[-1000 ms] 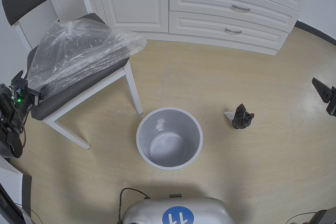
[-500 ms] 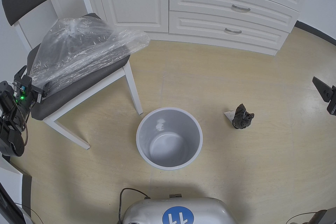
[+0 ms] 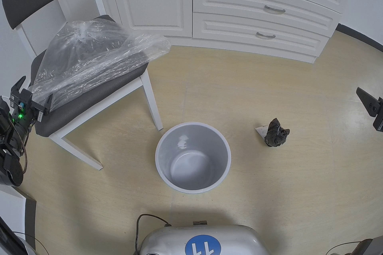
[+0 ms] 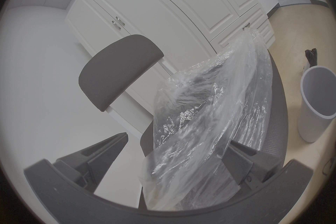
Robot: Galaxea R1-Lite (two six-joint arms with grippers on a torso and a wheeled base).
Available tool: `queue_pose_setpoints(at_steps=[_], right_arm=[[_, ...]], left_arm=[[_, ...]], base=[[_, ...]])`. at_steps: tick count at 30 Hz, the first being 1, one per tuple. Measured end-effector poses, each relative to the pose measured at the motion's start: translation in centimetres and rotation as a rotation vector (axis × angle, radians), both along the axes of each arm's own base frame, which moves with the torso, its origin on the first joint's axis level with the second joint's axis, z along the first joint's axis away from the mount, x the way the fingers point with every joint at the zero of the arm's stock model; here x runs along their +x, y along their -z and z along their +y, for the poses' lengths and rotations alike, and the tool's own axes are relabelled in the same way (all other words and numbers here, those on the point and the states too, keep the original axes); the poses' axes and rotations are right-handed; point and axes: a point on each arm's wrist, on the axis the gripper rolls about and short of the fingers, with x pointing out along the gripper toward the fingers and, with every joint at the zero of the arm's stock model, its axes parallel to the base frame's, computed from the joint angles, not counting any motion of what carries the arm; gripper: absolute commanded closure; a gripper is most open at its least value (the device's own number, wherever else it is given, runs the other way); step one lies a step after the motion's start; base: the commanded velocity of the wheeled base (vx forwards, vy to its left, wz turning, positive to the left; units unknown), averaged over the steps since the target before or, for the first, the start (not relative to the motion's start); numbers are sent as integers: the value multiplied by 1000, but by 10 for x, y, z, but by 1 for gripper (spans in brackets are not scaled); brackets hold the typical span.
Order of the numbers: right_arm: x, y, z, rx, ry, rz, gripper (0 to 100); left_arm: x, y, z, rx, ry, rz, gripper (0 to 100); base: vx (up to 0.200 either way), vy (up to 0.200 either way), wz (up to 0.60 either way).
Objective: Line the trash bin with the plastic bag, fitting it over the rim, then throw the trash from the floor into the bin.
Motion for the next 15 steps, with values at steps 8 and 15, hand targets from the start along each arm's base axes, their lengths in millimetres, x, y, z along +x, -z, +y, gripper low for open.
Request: queue_pose_setpoints(at_steps=[8,15], right_arm=[[-1,0,1,-9,-9,-1,0],[-2,0,1,-9,-15,-1,0]], left_arm=[[-5,-3,-1,6,-12,-6,100],[-7,-1,-2,-6,-31,0,100]], base=[[0,0,0],[0,0,0]])
